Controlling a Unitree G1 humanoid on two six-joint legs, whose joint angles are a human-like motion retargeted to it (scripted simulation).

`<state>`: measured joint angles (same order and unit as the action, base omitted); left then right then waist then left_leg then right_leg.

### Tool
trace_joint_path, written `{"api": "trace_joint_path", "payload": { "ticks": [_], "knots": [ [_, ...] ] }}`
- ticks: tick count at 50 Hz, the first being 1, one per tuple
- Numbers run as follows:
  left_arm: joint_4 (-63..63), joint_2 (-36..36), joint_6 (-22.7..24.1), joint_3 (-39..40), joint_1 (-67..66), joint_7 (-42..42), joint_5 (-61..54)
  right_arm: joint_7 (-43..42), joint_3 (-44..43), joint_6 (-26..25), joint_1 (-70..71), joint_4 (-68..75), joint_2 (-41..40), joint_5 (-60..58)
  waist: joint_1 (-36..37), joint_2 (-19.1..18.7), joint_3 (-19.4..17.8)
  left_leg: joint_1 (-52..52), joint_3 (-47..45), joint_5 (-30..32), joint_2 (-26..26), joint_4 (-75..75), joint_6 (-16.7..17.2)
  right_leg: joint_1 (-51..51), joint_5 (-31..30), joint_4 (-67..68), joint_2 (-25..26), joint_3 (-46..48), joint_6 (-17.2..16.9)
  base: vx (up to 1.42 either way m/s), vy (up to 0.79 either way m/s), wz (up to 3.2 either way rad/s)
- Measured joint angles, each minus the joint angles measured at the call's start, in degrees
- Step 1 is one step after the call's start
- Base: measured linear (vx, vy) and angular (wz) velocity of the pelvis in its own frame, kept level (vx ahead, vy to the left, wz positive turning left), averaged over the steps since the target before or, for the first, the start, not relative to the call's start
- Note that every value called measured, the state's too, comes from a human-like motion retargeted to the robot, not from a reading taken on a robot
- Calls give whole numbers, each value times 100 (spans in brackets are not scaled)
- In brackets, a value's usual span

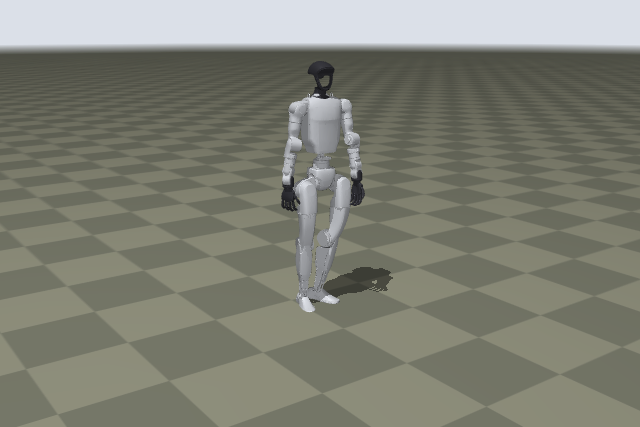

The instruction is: Upper body actions

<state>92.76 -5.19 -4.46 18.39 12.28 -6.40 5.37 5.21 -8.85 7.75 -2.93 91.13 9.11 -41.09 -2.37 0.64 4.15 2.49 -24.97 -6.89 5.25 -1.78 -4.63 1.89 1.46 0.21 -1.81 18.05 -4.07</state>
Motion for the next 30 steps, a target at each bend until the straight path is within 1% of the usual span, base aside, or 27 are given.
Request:
{"api": "trace_joint_path", "payload": {
  "ticks": [2, 3, 5, 8, 11, 17, 23, 28, 30],
  "knots": [
    [-14, 3, 21, 41, -30, 2, 10, -3, -15, -31, -7, 26, 5, -65, 112, -20, 96, -137, -63, 17, -63, 30, 48, -293, 81, 143, 74, -409, 65, -6, -21, -54],
    [-37, 18, 30, 57, -34, 0, -7, -15, -22, -33, -9, 15, 8, -95, 62, -43, 61, -163, -34, 37, -102, 32, 67, -388, 135, 237, 116, -577, 90, -11, -23, 3],
    [-94, 41, 48, 78, -6, -26, -77, -46, -38, -21, 8, -19, 30, -133, -136, -99, -117, -149, 46, 81, -178, 23, 96, -451, 226, 392, 194, -661, 149, -15, -19, 38],
    [-171, 38, 41, 120, 77, -99, -71, -117, -69, -5, -4, 1, 103, -85, -409, -181, -342, -92, 81, 127, -309, 19, 150, -372, 318, 444, 250, -499, 171, -15, -15, 35],
    [-211, 62, 21, 203, 114, -136, 115, -169, -152, -78, -133, 158, 206, 55, -521, -188, -322, -100, 158, 147, -348, 22, 201, -315, 359, 325, 316, -493, 239, -3, -17, 24],
    [-245, 100, 84, 228, -48, -136, 220, -227, -407, -218, -432, 453, 324, 264, -299, -121, -152, -117, 176, 150, -392, 29, 308, -267, 304, 88, 376, -508, 362, 4, -18, -9],
    [-155, 11, -32, 393, -409, -229, 144, -324, -336, -254, -283, 528, 371, 315, -417, -239, -264, -95, 191, 101, -567, -77, 408, -262, 421, 178, 514, -553, 475, -6, -15, -4],
    [-163, -33, -154, 630, -1054, -262, 435, -427, -173, -384, -31, 627, 309, 668, -429, -272, -247, -323, 236, -132, -786, -773, 575, -202, 492, 171, 505, -570, 554, -1, -13, 4],
    [-93, -50, -170, 698, -1417, -193, 463, -421, -101, -403, 82, 627, 236, 948, -307, -221, -245, -490, 115, 60, -902, -1292, 634, -166, 508, 181, 441, -672, 584, 1, -15, -23]
  ]
}}
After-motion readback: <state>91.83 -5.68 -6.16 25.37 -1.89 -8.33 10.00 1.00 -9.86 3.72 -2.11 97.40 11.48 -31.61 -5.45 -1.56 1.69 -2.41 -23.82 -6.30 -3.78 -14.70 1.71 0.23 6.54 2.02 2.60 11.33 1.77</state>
